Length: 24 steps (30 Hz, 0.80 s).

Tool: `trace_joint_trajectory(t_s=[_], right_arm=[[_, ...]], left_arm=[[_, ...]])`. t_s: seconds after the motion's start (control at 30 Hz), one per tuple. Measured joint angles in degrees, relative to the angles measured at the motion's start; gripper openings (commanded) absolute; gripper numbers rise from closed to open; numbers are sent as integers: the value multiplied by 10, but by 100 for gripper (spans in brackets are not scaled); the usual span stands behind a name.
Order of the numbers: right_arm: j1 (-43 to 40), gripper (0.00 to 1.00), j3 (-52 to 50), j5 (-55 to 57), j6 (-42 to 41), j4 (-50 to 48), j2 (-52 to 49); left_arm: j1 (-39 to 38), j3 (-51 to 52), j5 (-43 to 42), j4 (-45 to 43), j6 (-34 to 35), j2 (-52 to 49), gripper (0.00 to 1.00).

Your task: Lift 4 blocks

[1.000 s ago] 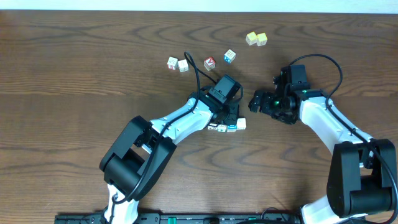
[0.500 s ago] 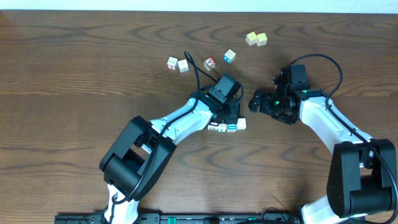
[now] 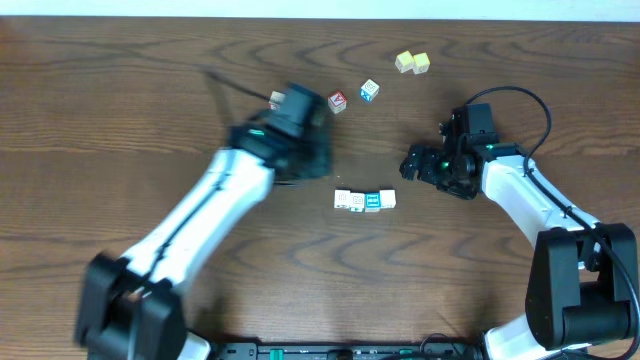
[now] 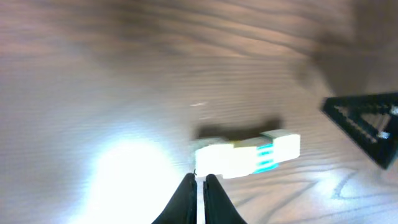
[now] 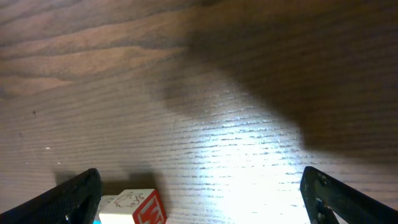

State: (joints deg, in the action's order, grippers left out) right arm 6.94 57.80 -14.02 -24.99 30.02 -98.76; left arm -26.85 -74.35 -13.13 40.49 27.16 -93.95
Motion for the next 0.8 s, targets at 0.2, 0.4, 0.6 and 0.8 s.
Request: trace_joint_trajectory(t_s=[0.2,0.4,0.6,0.8], right_arm=[[0,99,0,-12,0,1,0],[0,58,0,-84,21,13,0],[0,53,2,-115,46,87,7],[0,34,15,-58,53,193,89]], left_arm=[[90,8,14,117,-17,29,9],[96,79,15,92,-37,16,12],[101,97,21,85,-45,6,34],[130,97,30,79,-47,6,75]])
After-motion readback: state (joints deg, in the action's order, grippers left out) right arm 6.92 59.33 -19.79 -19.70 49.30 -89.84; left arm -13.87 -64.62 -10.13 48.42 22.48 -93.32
